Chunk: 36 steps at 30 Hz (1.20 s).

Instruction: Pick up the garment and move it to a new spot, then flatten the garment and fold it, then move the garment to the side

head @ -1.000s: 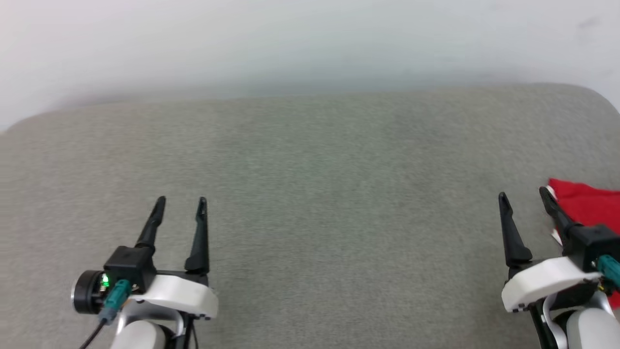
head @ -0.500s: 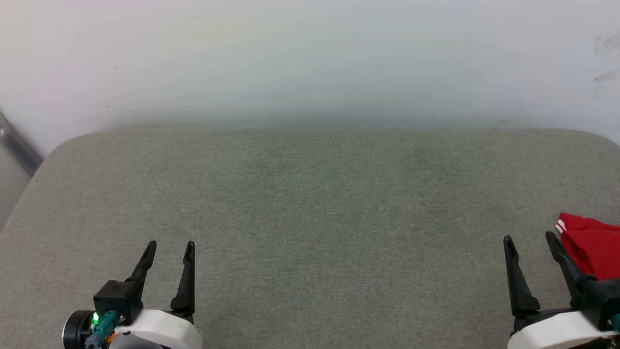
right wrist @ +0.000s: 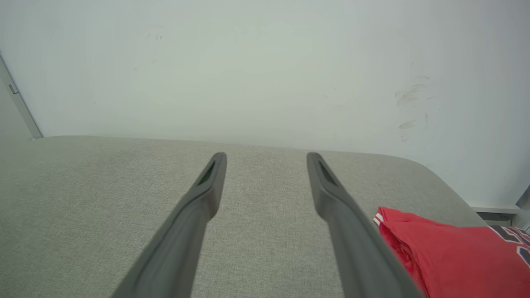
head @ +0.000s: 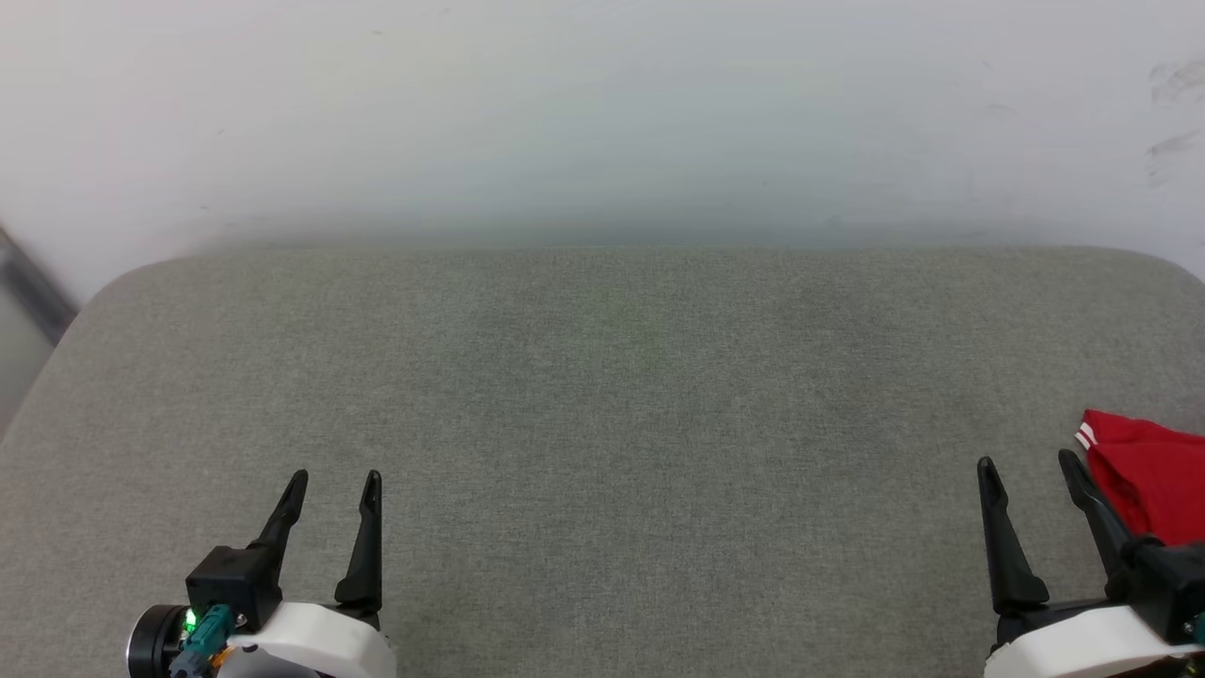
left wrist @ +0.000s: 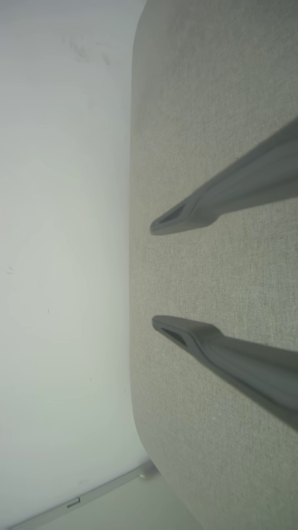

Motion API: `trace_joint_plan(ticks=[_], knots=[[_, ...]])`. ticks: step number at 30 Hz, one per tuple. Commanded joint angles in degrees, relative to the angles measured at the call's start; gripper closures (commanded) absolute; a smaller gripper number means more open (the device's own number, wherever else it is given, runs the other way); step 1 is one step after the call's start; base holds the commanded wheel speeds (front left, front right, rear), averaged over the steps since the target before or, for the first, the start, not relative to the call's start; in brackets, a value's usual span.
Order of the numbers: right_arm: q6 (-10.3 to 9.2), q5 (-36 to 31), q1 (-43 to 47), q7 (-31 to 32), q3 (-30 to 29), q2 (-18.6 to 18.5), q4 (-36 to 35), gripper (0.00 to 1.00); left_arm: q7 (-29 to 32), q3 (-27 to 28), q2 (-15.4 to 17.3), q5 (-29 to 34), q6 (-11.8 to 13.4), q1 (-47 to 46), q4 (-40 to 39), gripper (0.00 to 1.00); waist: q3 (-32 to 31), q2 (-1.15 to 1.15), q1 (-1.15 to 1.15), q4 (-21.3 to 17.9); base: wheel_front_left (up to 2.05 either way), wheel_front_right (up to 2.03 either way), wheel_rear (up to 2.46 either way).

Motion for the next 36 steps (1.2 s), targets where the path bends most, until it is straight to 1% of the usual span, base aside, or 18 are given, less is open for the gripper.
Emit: trace_joint_plan(ticks=[1, 2, 3, 6, 20, 36], knots=[[-0.06, 0.25, -0.16, -0.30, 0.05, 0.22, -0.02, 0.00, -0.25, 0.14, -0.16, 0.22, -0.27, -0.11, 0.17, 0.00, 0.06, 0.00, 0.00, -0.04, 0.00, 0.00, 0.00], [-0.05, 0.22, -0.27, -0.31, 0.10, 0.22, -0.08, 0.00, -0.25, 0.29, -0.28, 0.27, -0.37, -0.13, 0.25, 0.00, 0.10, 0.00, 0.00, -0.09, 0.00, 0.00, 0.00], [0.00, 0.16, -0.04, -0.24, 0.06, 0.00, 0.00, 1.00, 0.00, 0.24, -0.26, 0.00, -0.39, 0.00, 0.18, 1.00, 0.09, 0.00, 0.00, -0.09, 0.00, 0.00, 0.00], [0.01, 0.96, 0.14, -0.33, 0.28, 0.01, 1.18, 1.00, 0.49, 0.35, -0.90, -0.79, -0.49, 0.20, 1.26, 1.00, 0.12, 0.00, 0.00, -0.12, 0.00, 0.00, 0.00], [0.00, 18.52, -2.51, 0.93, 0.63, -0.63, 4.97, 1.00, 4.52, 3.33, -2.88, -14.42, -1.99, -0.86, 1.44, 1.00, 0.28, 0.00, 0.00, -0.20, 0.00, 0.00, 0.00], [0.00, 34.64, -4.98, 2.18, 0.82, -1.02, 8.62, 1.00, 8.20, 6.04, -4.79, -27.38, -3.43, -1.82, 1.53, 1.00, 0.46, 0.00, 0.00, -0.30, 0.00, 0.00, 0.00]])
